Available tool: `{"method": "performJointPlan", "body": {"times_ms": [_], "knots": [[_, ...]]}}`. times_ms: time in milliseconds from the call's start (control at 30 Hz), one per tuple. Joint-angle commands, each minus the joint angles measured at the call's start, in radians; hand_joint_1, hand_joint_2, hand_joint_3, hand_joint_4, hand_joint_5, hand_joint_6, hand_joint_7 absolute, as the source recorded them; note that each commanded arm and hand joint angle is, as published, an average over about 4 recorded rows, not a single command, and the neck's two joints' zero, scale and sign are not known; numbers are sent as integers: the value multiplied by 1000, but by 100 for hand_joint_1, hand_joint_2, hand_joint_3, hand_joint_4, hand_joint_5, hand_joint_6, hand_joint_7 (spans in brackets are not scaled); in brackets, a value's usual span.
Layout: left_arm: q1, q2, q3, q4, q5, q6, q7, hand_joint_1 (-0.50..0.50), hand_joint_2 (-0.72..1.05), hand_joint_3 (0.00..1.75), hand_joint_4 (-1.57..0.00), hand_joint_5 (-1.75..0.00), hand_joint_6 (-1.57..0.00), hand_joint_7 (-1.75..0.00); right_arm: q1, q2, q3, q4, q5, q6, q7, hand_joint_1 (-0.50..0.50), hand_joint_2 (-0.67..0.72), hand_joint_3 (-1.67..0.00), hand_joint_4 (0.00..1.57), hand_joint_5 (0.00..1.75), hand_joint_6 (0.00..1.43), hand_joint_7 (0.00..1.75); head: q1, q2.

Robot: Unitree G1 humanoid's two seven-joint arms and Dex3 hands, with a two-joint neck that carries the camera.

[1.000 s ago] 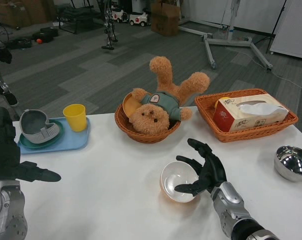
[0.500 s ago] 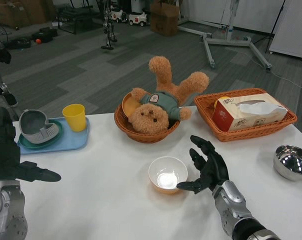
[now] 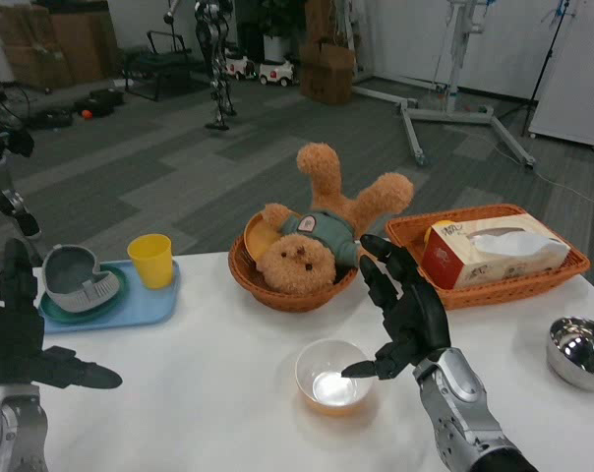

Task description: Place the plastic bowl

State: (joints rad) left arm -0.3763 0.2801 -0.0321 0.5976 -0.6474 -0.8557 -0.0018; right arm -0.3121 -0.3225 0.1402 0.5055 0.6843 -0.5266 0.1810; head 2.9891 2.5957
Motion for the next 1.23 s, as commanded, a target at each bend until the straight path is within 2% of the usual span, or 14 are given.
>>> {"method": "performJointPlan", "body": {"times_ms": [33, 133, 333, 533, 767, 1233], "knots": [[1, 8, 1, 4, -1, -5, 0, -48, -72, 7, 0, 0, 0, 0, -2, -12, -44, -83, -65, -10, -36, -46, 53, -56, 0, 0, 0, 75, 5, 36], [0, 8, 0, 4, -1, -5, 0, -48, -72, 7, 0, 0, 0, 0, -18, -7, -72, -123, -109, -10, -58, -44, 53, -56, 0, 0, 0, 70, 16, 73], [9, 8, 11, 2, -1, -7, -1, -48, -72, 0, 0, 0, 0, 0, -52, -10, -88, -149, -125, -12, -77, -46, 53, -56, 0, 0, 0, 70, 20, 157], [12, 12, 13, 0, -2, -13, -2, -48, -72, 2, 0, 0, 0, 0, -46, -4, -101, -156, -183, -135, -240, -46, 50, -52, 0, 0, 0, 68, 22, 233], [10, 22, 6, 1, -3, -13, -2, -48, -72, 0, 0, 0, 0, 0, -38, 2, -102, -157, -222, -157, -292, -45, 47, -48, 0, 0, 0, 63, 19, 244], [8, 27, 1, 1, -3, -13, -1, -48, -72, 0, 0, 0, 0, 0, -38, 3, -93, -157, -227, -144, -295, -46, 47, -48, 0, 0, 0, 56, 17, 231]]}}
